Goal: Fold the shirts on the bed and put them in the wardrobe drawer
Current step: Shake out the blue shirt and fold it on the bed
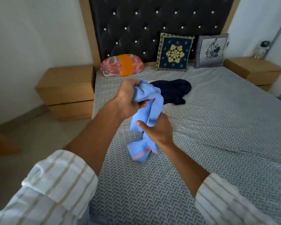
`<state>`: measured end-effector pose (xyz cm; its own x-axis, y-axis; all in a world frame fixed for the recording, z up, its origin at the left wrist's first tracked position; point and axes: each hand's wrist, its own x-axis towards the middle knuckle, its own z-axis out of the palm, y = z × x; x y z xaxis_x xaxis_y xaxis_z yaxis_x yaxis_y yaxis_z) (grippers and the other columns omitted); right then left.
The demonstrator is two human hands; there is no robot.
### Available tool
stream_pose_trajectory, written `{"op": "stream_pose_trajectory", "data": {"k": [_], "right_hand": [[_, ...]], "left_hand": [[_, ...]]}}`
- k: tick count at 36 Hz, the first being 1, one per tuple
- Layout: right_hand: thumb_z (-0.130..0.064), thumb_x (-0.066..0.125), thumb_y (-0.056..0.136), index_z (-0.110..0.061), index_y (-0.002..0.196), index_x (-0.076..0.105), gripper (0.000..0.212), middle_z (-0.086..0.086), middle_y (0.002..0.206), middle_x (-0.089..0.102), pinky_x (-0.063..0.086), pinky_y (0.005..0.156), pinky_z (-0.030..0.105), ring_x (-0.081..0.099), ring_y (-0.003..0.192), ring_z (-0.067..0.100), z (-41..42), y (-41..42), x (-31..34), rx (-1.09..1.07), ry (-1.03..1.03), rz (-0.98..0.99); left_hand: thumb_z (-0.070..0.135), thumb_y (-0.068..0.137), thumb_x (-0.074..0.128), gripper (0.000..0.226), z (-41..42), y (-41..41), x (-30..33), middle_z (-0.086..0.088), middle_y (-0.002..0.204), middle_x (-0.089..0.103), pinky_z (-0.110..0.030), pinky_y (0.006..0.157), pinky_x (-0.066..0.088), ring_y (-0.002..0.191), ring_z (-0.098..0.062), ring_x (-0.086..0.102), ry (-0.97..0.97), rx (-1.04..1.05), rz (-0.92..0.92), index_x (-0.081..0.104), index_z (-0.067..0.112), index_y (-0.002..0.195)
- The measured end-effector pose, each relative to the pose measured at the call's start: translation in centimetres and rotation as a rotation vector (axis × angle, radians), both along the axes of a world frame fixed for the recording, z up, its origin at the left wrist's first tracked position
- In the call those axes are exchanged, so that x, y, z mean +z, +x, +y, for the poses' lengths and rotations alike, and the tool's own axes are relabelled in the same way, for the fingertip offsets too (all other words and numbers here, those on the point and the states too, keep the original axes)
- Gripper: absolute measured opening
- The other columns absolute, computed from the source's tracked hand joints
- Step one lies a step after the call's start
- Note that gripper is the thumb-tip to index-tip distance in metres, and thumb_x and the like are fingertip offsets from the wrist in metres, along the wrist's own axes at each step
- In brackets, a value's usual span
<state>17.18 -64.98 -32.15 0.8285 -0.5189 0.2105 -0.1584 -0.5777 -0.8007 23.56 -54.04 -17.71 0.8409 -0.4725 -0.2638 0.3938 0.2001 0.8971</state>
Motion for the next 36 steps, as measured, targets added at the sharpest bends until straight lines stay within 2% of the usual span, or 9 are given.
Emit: {"op": "stream_pose_trajectory", "data": {"k": [3,10,14,18,21,24,29,32,36], "right_hand": [[-0.041,0.065,0.085,-0.012,0.096,0.069,0.031,0.014,0.094,0.072,0.044,0.067,0.032,0.069,0.089,0.035,-1.8,0.4,0.0,-0.128,-0.192,0.168],[-0.04,0.058,0.091,-0.003,0.106,0.068,0.041,0.022,0.111,0.07,0.049,0.085,0.036,0.065,0.108,0.038,-5.6,0.4,-0.3,-0.108,-0.131,0.495],[-0.04,0.062,0.082,-0.003,0.081,0.067,0.038,0.015,0.078,0.066,0.043,0.064,0.037,0.066,0.079,0.029,-4.9,1.0,2.1,0.018,0.174,0.354],[-0.026,0.06,0.087,-0.006,0.084,0.07,0.023,0.014,0.08,0.065,0.042,0.064,0.036,0.059,0.073,0.023,-4.1,2.4,5.4,0.037,0.498,0.19],[-0.018,0.061,0.091,-0.009,0.088,0.074,0.016,0.012,0.083,0.068,0.049,0.064,0.028,0.064,0.074,0.021,-3.6,2.8,7.3,0.062,0.632,0.067],[-0.018,0.064,0.094,-0.01,0.088,0.072,0.013,0.009,0.082,0.07,0.053,0.068,0.028,0.067,0.077,0.021,-2.7,2.7,8.6,0.129,0.684,0.031],[-0.018,0.062,0.098,-0.002,0.102,0.068,0.017,0.015,0.099,0.069,0.057,0.093,0.043,0.07,0.101,0.029,-1.3,2.1,9.3,0.364,0.708,0.025],[-0.032,0.064,0.097,-0.025,0.104,0.07,0.012,-0.002,0.109,0.073,0.052,0.094,0.029,0.068,0.107,0.011,-1.4,0.9,9.2,0.496,0.534,0.057],[-0.033,0.085,0.079,-0.026,0.136,0.051,0.067,-0.01,0.128,0.063,0.052,0.094,0.022,0.061,0.118,0.006,-1.1,-0.4,6.7,0.58,0.368,0.15]], "left_hand": [[0.027,0.104,0.044,0.027,0.5,0.7,0.2,-0.014,0.118,0.065,-0.038,0.075,0.058,0.096,-0.028,0.067,-0.138,0.018,0.051,0.06,0.009,0.117],[0.033,0.104,0.045,0.035,3.3,3.6,-0.6,-0.018,0.134,0.06,-0.057,0.098,0.051,0.118,-0.04,0.062,-0.233,0.063,0.055,0.057,0.011,0.128],[0.043,0.094,0.06,0.034,2.8,1.9,-3.3,-0.003,0.101,0.066,-0.036,0.081,0.045,0.095,-0.021,0.059,0.148,-0.165,-0.077,0.063,0.018,0.116],[0.002,0.087,0.068,0.047,2.1,-0.2,-6.9,-0.012,0.1,0.063,-0.025,0.068,0.046,0.091,-0.022,0.058,0.438,-0.306,-0.348,0.052,0.012,0.13],[0.017,0.069,0.076,0.06,2.3,-0.9,-9.2,-0.002,0.093,0.065,-0.018,0.062,0.047,0.082,-0.016,0.062,0.613,-0.375,-0.609,0.053,0.015,0.124],[0.037,0.069,0.07,0.054,2.1,-1.3,-10.4,-0.005,0.103,0.071,-0.034,0.078,0.054,0.094,-0.025,0.067,0.842,-0.235,-0.822,0.061,0.017,0.119],[0.032,0.093,0.061,0.025,1.8,-1.4,-9.2,-0.011,0.058,0.064,-0.032,0.056,0.049,0.063,-0.034,0.066,0.716,0.039,-0.462,0.07,0.01,0.085],[0.032,0.099,0.055,0.029,1.7,-1.0,-8.4,-0.021,0.096,0.073,-0.044,0.071,0.06,0.088,-0.039,0.07,0.208,0.118,-0.027,0.068,0.007,0.106],[0.038,0.107,0.039,0.046,1.7,-1.4,-4.7,-0.022,0.097,0.067,-0.044,0.055,0.061,0.084,-0.034,0.067,-0.114,0.151,0.282,0.056,-0.003,0.116]]}}
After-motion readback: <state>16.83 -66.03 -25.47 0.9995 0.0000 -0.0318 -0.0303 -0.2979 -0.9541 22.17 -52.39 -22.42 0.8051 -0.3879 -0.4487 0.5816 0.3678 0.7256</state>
